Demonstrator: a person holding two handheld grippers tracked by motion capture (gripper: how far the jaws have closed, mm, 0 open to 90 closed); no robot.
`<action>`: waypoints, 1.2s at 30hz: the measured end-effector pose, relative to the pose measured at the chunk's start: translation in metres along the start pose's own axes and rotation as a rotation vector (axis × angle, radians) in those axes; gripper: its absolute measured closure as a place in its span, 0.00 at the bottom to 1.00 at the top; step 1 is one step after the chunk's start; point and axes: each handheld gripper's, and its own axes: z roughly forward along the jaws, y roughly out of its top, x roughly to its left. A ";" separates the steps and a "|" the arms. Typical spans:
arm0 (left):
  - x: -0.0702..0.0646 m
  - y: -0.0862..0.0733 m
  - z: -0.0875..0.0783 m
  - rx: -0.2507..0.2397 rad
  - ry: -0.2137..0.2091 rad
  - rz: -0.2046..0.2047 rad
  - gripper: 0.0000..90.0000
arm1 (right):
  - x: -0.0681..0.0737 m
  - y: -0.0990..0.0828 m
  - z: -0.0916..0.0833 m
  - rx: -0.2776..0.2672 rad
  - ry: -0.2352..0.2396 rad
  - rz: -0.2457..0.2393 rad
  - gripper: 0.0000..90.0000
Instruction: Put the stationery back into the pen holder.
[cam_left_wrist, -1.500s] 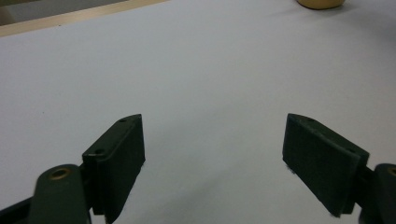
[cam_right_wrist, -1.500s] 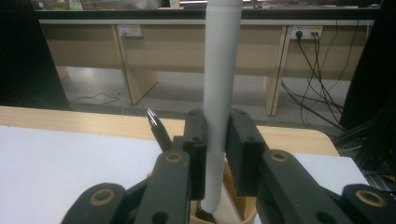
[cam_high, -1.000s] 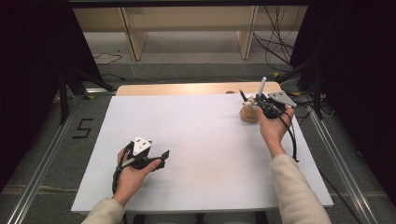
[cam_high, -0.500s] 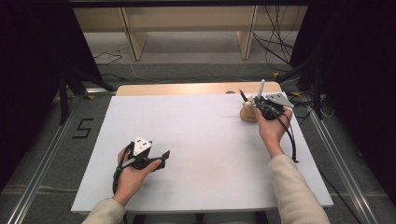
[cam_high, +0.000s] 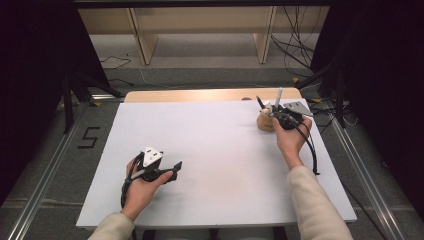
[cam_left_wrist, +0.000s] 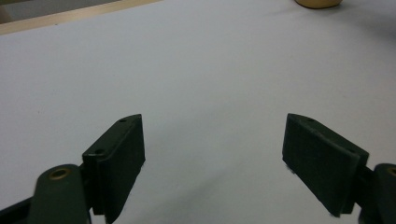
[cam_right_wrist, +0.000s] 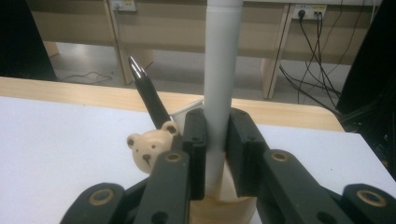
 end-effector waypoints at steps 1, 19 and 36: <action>0.000 0.000 0.000 -0.001 0.000 0.000 0.23 | 0.000 -0.001 0.000 0.002 0.000 -0.001 0.87; 0.000 0.000 0.000 0.003 0.000 0.005 0.23 | -0.001 -0.006 0.004 0.034 0.001 -0.018 0.87; -0.001 -0.001 0.001 0.003 -0.001 0.003 0.23 | -0.001 -0.006 0.004 0.046 0.007 -0.024 0.87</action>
